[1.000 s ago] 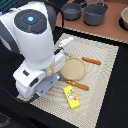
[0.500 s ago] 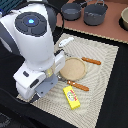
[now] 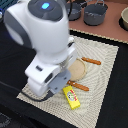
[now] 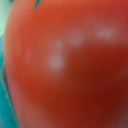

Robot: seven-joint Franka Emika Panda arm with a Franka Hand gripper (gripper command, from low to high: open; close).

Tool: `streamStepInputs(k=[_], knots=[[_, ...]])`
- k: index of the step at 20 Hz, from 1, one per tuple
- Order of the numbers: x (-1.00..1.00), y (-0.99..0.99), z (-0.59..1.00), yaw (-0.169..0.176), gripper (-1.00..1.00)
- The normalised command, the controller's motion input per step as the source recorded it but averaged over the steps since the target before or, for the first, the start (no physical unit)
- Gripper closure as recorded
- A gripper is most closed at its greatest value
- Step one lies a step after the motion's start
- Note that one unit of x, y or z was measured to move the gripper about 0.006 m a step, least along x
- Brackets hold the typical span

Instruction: Interact with the objects in diverse but meaningful ways.

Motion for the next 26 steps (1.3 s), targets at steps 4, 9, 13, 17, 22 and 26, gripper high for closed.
streamStepInputs(k=[4, 9, 13, 17, 22, 26], knots=[[0.24, 0.86, 0.15, 0.116, 1.00], [0.22, 0.84, 0.01, 0.118, 1.00], [0.16, 0.82, -0.04, 0.117, 1.00], [0.14, 0.83, -0.05, 0.113, 1.00], [0.14, 0.83, -0.07, 0.102, 1.00], [0.01, 0.44, -0.17, 0.058, 1.00]])
